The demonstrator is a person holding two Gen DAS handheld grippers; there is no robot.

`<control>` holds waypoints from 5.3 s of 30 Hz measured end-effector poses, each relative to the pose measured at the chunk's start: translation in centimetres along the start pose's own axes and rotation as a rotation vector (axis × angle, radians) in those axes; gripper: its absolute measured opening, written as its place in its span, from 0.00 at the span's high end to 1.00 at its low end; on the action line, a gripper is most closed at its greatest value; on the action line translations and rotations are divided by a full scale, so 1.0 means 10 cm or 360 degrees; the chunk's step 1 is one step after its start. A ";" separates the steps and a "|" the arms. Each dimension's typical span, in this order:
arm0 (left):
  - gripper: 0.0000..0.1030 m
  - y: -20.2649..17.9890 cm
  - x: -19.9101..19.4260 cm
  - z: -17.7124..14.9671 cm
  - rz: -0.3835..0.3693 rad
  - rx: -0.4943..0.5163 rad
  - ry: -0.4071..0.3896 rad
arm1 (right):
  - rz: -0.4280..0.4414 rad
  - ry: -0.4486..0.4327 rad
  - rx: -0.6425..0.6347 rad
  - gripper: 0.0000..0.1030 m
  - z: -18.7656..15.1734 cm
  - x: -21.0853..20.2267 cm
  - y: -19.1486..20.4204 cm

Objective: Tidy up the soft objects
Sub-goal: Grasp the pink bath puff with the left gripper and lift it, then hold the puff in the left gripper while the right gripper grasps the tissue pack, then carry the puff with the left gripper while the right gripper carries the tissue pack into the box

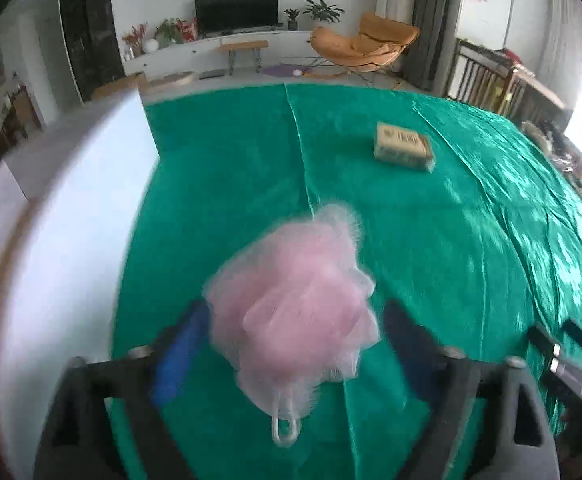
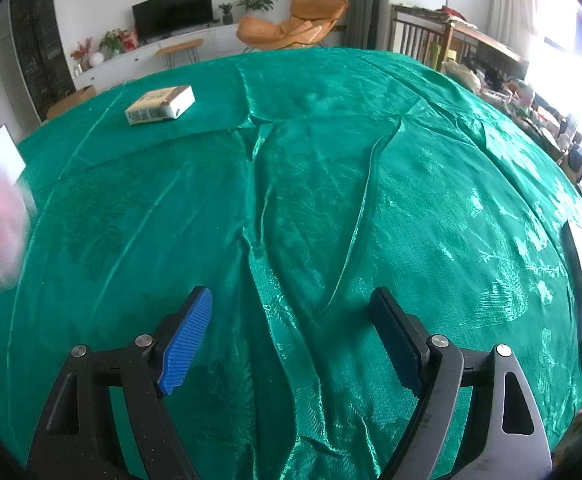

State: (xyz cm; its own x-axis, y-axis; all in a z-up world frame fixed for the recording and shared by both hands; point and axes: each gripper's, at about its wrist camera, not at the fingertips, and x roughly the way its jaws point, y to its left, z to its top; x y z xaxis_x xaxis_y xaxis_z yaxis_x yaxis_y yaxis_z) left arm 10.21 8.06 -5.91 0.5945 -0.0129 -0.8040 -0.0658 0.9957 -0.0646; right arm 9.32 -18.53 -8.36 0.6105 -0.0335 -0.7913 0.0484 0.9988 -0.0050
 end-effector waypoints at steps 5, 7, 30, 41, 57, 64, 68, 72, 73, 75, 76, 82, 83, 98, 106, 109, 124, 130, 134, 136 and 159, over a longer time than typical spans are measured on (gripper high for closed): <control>0.11 0.00 0.28 -0.20 0.0006 0.0084 0.0079 | 0.0000 0.0000 0.0000 0.19 0.00 0.00 0.00; 0.11 -0.07 0.32 -0.15 0.0026 0.0163 0.0025 | -0.0001 0.0001 0.0000 0.19 0.00 0.00 0.00; 0.00 0.05 0.67 0.16 0.0063 0.0029 0.0025 | -0.0012 0.0005 -0.0001 0.19 -0.01 0.00 0.02; 0.00 0.05 0.67 0.16 0.0063 0.0029 0.0025 | -0.0011 0.0005 -0.0001 0.18 -0.01 0.00 0.02; 0.00 0.05 0.67 0.16 0.0063 0.0029 0.0025 | 0.0232 -0.0006 -0.0160 0.18 0.53 -0.01 -0.01; 0.00 0.05 0.67 0.16 0.0063 0.0029 0.0025 | 0.0644 0.0067 -0.0632 0.18 1.79 0.56 0.61; 0.00 0.05 0.67 0.16 0.0062 0.0029 0.0025 | 0.0644 0.0199 -0.1010 0.19 2.07 1.08 1.21; 0.00 0.05 0.67 0.16 0.0063 0.0029 0.0025 | 0.0648 0.0267 -0.1194 0.19 2.11 1.44 1.54; 0.00 0.05 0.67 0.16 0.0063 0.0029 0.0025 | 0.0659 0.0284 -0.1200 0.19 2.12 1.50 1.58; 0.00 0.05 0.67 0.16 0.0063 0.0029 0.0025 | 0.0702 0.0354 -0.1175 0.22 2.09 1.61 1.61; 0.00 0.05 0.67 0.16 0.0063 0.0029 0.0026 | 0.0689 0.0396 -0.1147 0.26 2.09 1.65 1.61; 0.00 0.05 0.66 0.16 0.0063 0.0029 0.0026 | 0.0603 0.0344 -0.0861 0.44 1.82 1.36 1.38; 0.00 0.05 0.66 0.16 0.0063 0.0029 0.0026 | 0.0598 0.0343 -0.0819 0.44 1.75 1.30 1.34; 0.00 0.05 0.66 0.16 0.0063 0.0029 0.0026 | 0.0264 0.0091 -0.0231 0.41 -0.26 -0.25 0.61; 0.00 0.04 0.66 0.16 0.0062 0.0030 0.0026 | 0.0284 -0.0012 -0.0210 0.25 -0.44 -0.31 0.54; 0.00 0.04 0.66 0.17 0.0062 0.0026 0.0027 | 0.0339 -0.0020 -0.0158 0.25 -0.45 -0.32 0.47; 0.72 0.13 0.16 0.48 -0.0160 -0.0002 0.0097 | 0.0408 0.0365 -0.0206 0.47 -0.02 -0.42 0.46; 0.72 0.75 -1.08 0.39 -0.0392 -0.0115 -0.0135 | 0.0672 0.0184 -0.0353 0.47 0.18 -1.29 1.03; 0.71 1.61 -1.57 0.20 -0.0117 -0.0195 -0.0162 | 0.0999 0.0132 -0.0538 0.47 0.30 -1.87 1.87; 0.63 1.99 -1.68 0.05 0.0055 -0.0231 -0.0118 | 0.1150 0.0163 -0.0616 0.47 0.29 -2.03 2.29; 0.09 2.62 -1.94 -0.74 0.0633 -0.0616 -0.0099 | 0.1037 0.0189 -0.0925 0.30 -0.03 -2.02 3.37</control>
State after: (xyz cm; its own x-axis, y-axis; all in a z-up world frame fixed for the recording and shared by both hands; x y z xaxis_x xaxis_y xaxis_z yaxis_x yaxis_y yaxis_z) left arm -8.93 33.73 3.62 0.5093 0.3739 -0.7751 -0.5772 0.8165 0.0146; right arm -1.61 15.81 7.25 0.2889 0.5209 -0.8033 -0.7103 0.6791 0.1849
